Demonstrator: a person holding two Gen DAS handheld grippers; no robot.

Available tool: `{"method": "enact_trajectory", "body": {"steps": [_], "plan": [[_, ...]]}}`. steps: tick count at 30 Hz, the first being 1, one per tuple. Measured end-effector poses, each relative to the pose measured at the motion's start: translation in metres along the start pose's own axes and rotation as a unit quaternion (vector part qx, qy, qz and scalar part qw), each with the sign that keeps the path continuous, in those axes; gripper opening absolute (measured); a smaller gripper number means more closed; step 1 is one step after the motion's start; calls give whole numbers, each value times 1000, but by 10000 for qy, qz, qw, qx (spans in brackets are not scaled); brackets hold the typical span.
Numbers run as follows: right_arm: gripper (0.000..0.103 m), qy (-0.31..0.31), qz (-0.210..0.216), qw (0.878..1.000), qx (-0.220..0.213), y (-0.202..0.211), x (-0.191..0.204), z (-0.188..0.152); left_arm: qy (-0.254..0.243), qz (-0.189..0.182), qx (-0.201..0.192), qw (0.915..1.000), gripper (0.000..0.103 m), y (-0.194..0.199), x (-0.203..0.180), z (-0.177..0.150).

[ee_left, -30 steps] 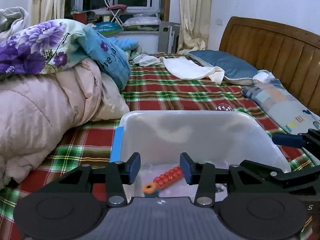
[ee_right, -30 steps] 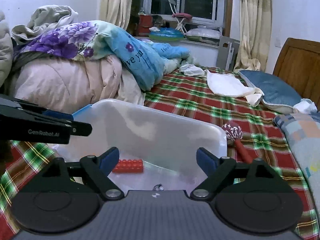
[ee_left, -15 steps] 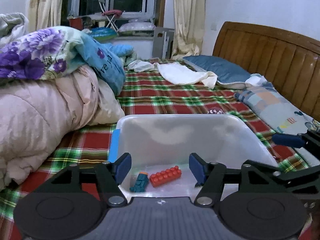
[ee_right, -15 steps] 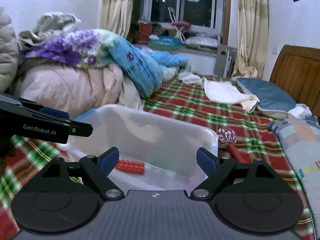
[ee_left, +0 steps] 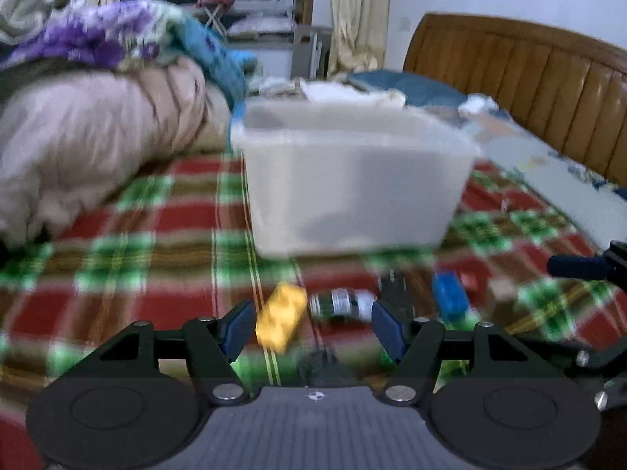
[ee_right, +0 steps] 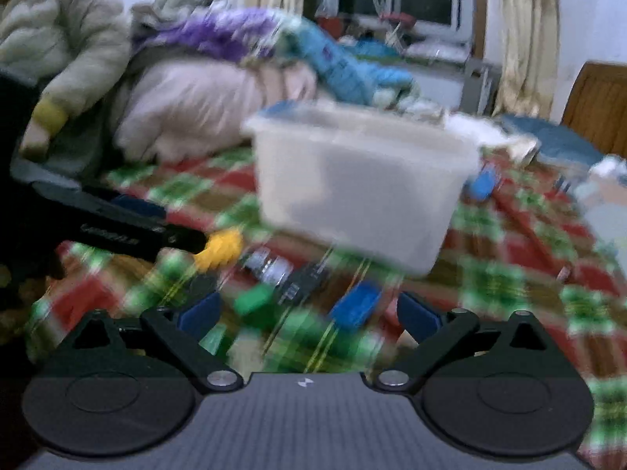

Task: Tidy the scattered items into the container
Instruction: 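Grasp the yellow block with the left gripper while the right gripper grasps the brown wooden cube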

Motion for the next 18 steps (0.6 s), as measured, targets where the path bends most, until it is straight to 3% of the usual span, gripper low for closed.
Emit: {"method": "enact_trajectory", "body": {"steps": [10,13,18], "plan": [[99,156,203,9993,259,-1,20,-44,200,45,202,9996,68,-13,-2,-33],[99,166,45,9997,176,-1,13,-45,140,120,106,9998,67,-16,-2,-31],[99,-97,-663,9977,-76,-9,-31,-33,-150,383,-201,9990,67,-24,10,-11]]}}
Point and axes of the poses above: each gripper's, at about its wrist camera, not at the fingertips, and y roughly against the way its jaws point, x to its left, z to its top, the point moved 6 cm from there along -y, roughly the way its jaws point, and after that the axes turned 2 degrees about y, right-handed, at the moved point
